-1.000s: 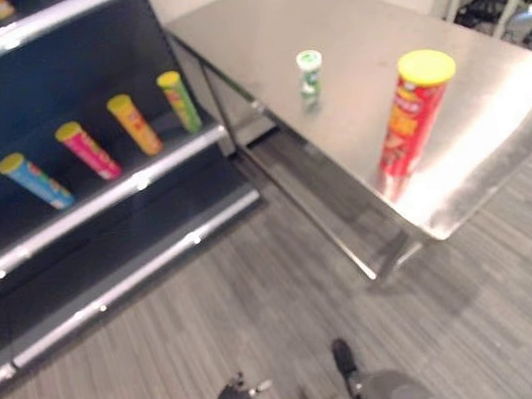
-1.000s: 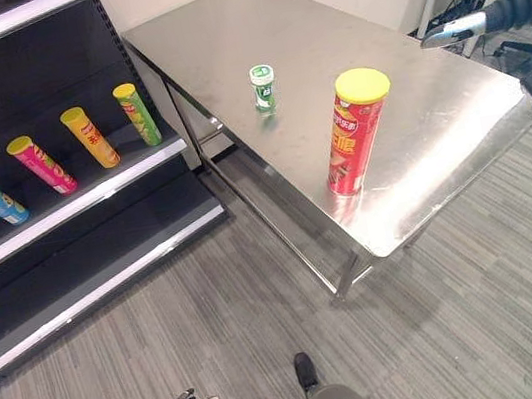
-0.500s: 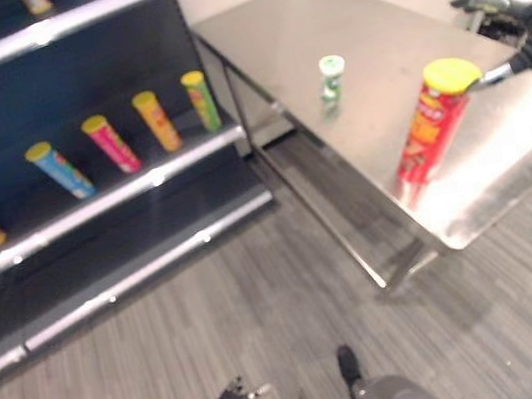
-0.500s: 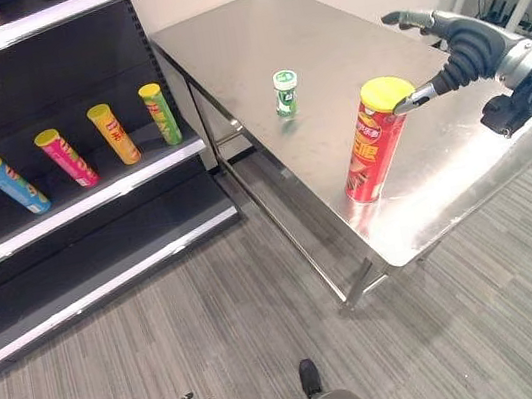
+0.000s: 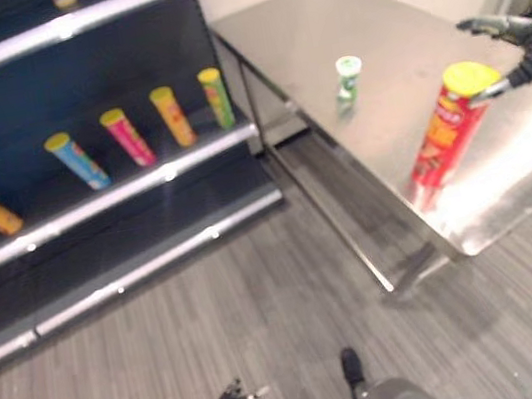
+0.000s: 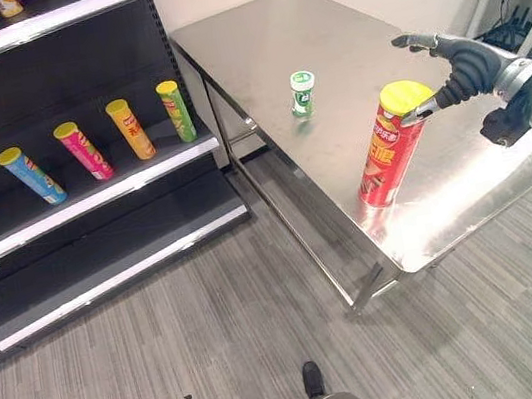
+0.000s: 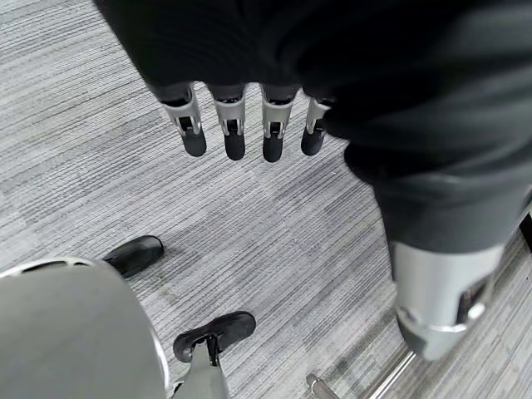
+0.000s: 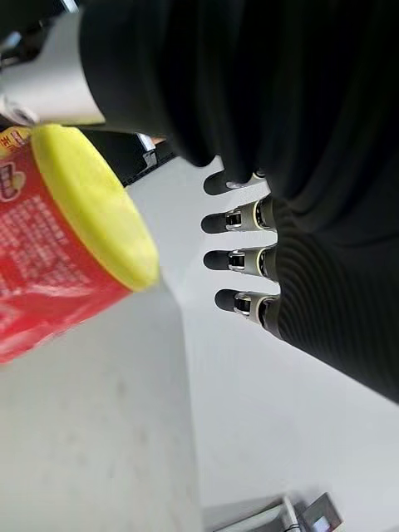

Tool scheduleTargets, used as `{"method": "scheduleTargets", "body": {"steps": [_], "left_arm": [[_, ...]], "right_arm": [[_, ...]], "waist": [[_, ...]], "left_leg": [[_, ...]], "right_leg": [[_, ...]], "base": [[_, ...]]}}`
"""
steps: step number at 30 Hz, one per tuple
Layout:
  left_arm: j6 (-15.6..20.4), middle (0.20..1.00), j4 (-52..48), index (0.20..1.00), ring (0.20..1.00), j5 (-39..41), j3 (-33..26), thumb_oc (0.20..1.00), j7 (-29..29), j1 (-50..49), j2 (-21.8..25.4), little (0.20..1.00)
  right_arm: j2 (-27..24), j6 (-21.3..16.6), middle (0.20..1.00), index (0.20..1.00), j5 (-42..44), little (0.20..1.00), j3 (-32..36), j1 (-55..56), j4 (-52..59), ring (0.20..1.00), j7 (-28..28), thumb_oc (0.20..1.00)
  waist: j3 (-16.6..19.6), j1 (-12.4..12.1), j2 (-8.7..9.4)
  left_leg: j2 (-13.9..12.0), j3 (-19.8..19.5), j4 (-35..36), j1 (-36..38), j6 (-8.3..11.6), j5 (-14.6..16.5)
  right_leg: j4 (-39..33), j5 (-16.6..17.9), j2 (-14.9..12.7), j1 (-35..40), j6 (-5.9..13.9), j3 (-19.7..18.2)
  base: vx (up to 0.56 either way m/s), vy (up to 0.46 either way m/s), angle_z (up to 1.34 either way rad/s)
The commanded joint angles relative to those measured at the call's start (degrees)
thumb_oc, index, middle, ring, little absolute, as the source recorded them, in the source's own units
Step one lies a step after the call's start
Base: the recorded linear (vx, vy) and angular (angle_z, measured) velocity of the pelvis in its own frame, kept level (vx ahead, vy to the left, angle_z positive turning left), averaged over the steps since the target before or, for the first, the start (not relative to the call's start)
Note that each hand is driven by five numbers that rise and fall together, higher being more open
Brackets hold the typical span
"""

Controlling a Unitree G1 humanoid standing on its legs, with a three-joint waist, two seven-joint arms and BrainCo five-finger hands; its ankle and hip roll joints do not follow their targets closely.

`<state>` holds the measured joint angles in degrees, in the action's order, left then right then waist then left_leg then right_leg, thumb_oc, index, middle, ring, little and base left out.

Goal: Put the goods on the table back onto the shelves and tidy them up.

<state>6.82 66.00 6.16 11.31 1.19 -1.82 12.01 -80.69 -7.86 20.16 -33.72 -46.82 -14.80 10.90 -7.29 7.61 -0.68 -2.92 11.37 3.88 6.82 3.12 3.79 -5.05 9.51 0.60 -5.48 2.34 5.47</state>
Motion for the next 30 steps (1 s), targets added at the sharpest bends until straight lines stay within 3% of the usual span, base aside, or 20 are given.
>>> {"method": "scheduleTargets", "body": {"steps": [1, 18, 19, 20, 25, 30], "left_arm": [[1.14, 1.000, 0.85, 1.000, 1.000, 1.15, 0.95, 1.000, -0.44, 1.54, 4.14, 1.000], [0.96, 1.000, 1.86, 1.000, 1.000, 1.05, 0.85, 1.000, -0.34, 1.86, 4.13, 1.000], [0.91, 1.000, 1.94, 1.000, 1.000, 1.05, 0.88, 1.000, -0.27, 1.96, 4.20, 1.000], [0.91, 1.000, 1.94, 1.000, 1.000, 1.05, 0.86, 1.000, -0.27, 1.95, 4.18, 1.000], [0.90, 1.000, 2.14, 1.000, 1.000, 1.59, 0.43, 1.000, -0.57, 2.57, 4.26, 1.000], [0.82, 1.000, 2.13, 1.000, 1.000, 1.74, -0.47, 1.000, -1.11, 2.57, 3.94, 1.000]], "right_arm": [[2.66, 0.15, 1.000, 1.000, 0.18, 1.000, -1.13, -3.32, -3.97, 1.000, 0.38, 1.000], [3.32, 2.30, 1.000, 1.000, -1.50, 1.000, -4.71, -2.75, -6.19, 1.000, 3.36, 1.000], [3.27, 2.83, 0.492, 0.492, -1.99, 0.492, -5.24, -2.87, -6.47, 0.492, 3.93, 0.492], [3.28, 2.83, 0.200, 0.200, -1.98, 0.200, -5.35, -2.97, -6.50, 0.200, 3.93, 0.200], [2.50, 3.25, 0.200, 0.200, -3.99, 0.200, -6.49, -4.38, -6.79, 0.200, 3.51, 0.200], [1.63, 2.19, 0.200, 0.200, -6.15, 0.200, -3.42, -2.87, -3.37, 0.200, 0.99, 0.200]], "waist": [[-0.27, -1.64, 3.41], [-0.67, -2.06, 3.99], [-0.66, -2.02, 4.01], [-0.67, -1.99, 3.99], [-0.76, -1.80, 4.12], [-0.68, -1.49, 4.03]], "left_leg": [[-3.50, 1.08, -3.89, -1.20, 6.08, 1.55], [-3.69, 0.35, -3.65, -1.18, 6.19, 1.28], [-3.72, 0.37, -3.70, -1.14, 6.23, 1.25], [-3.72, 0.36, -3.70, -1.14, 6.23, 1.25], [-3.71, 0.39, -3.73, -1.13, 6.25, 1.21], [-3.76, 0.50, -3.93, -0.96, 6.19, 1.47]], "right_leg": [[5.72, -15.86, -3.46, 6.09, 7.78, -2.02], [5.88, -16.10, -3.49, 6.29, 7.76, -1.15], [5.94, -16.15, -3.51, 6.30, 7.77, -1.07], [5.94, -16.15, -3.51, 6.31, 7.77, -1.07], [5.99, -16.12, -3.55, 6.24, 7.84, -1.37], [6.24, -16.26, -3.52, 6.38, 7.77, -1.56]], "base": [[0.02, -0.008, 0.04], [0.00, -0.001, 0.04], [0.00, 0.000, 0.00], [0.00, 0.000, 0.00], [0.00, 0.000, 0.00], [0.00, 0.000, 0.00]]}}
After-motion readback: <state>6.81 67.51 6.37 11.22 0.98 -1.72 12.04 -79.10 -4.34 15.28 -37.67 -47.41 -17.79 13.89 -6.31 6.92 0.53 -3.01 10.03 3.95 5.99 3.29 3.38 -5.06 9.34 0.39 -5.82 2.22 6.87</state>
